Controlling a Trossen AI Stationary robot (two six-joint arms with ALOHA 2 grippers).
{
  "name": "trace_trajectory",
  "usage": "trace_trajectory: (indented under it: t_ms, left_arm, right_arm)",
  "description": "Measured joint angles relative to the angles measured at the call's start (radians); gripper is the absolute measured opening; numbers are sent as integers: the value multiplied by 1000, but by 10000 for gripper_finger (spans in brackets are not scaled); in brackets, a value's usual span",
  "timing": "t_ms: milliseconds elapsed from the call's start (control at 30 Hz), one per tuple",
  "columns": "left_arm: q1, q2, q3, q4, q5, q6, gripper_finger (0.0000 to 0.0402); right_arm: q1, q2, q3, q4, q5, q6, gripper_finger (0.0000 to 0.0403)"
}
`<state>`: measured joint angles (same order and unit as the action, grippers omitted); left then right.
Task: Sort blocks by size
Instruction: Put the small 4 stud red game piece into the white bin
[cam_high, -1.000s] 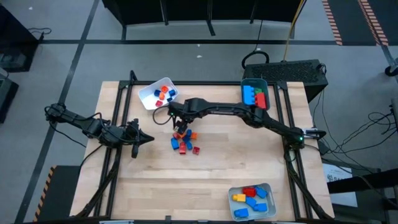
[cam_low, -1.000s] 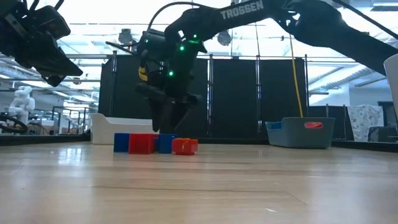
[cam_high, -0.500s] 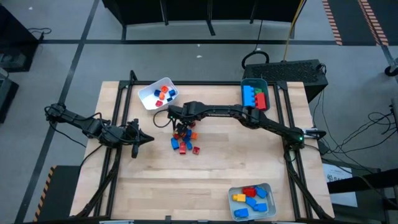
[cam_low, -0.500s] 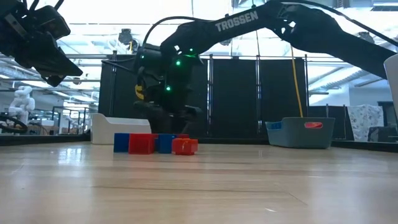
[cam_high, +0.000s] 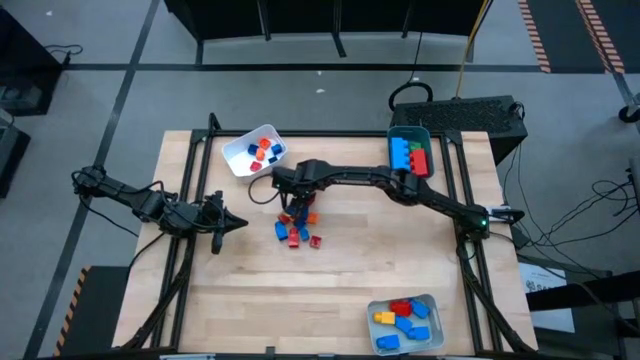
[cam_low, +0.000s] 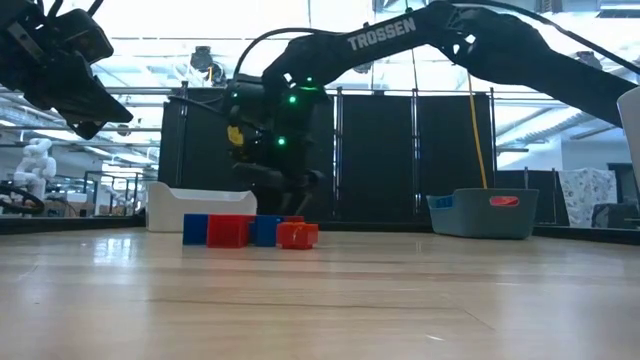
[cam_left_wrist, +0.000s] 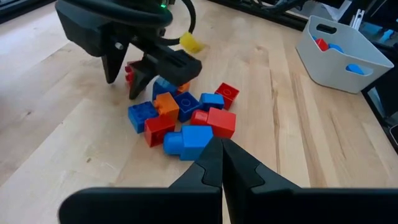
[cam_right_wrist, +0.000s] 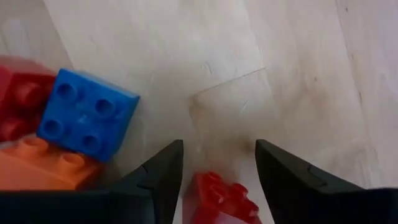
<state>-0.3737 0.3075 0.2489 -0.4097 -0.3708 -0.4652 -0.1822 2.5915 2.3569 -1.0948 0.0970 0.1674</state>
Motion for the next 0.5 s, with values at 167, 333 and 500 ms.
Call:
trace_trajectory:
  t_ms: [167,333,500]
  left_arm:
    - [0,0,0,-3,0,0,2]
    - [0,0,0,-23,0,0,2]
    - [0,0,0,-29,0,0,2]
  right_arm:
    - [-2,-35,-3,-31,1,-142,186]
    - [-2,-76,-2,-90,4,-274,185]
    - [-2,-90,-2,-104,2,-337,185]
